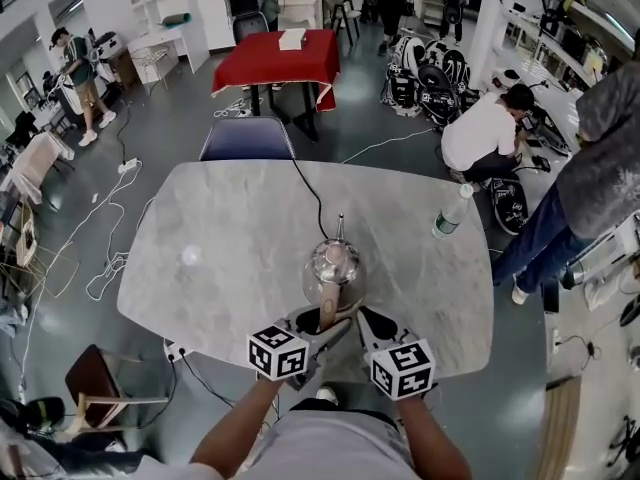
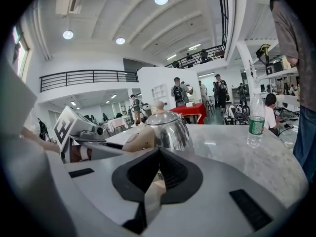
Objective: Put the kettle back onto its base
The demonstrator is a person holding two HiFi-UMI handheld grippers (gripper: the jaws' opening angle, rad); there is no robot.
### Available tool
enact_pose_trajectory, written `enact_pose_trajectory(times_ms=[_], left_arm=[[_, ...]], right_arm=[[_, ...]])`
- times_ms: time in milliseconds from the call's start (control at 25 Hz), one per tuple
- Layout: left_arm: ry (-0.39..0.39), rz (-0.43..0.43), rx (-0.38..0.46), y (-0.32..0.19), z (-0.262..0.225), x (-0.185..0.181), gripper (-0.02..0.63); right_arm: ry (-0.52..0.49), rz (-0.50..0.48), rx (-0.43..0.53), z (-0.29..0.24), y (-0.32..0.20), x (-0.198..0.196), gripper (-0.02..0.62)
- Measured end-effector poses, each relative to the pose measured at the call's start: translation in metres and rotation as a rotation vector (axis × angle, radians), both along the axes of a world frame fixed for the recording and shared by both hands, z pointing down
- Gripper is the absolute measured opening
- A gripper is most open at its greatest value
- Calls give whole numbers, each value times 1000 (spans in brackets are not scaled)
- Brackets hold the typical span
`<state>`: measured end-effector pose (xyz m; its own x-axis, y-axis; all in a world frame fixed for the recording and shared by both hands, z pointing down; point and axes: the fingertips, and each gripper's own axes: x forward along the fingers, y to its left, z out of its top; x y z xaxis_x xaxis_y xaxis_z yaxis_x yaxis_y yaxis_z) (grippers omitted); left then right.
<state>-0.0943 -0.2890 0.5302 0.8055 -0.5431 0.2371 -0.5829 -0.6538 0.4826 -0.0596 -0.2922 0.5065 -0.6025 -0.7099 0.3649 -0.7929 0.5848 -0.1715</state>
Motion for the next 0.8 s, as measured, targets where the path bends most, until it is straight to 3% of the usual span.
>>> enact_pose_trajectory(times_ms=[520,800], left_arm=[[-53,-206,56,2,-15,-29,210],[-72,-265,84,16,-27,-32,207]], right_arm=[[1,-43,14,-12,22,9,5],[-1,-61,29,-18,38,18,5]])
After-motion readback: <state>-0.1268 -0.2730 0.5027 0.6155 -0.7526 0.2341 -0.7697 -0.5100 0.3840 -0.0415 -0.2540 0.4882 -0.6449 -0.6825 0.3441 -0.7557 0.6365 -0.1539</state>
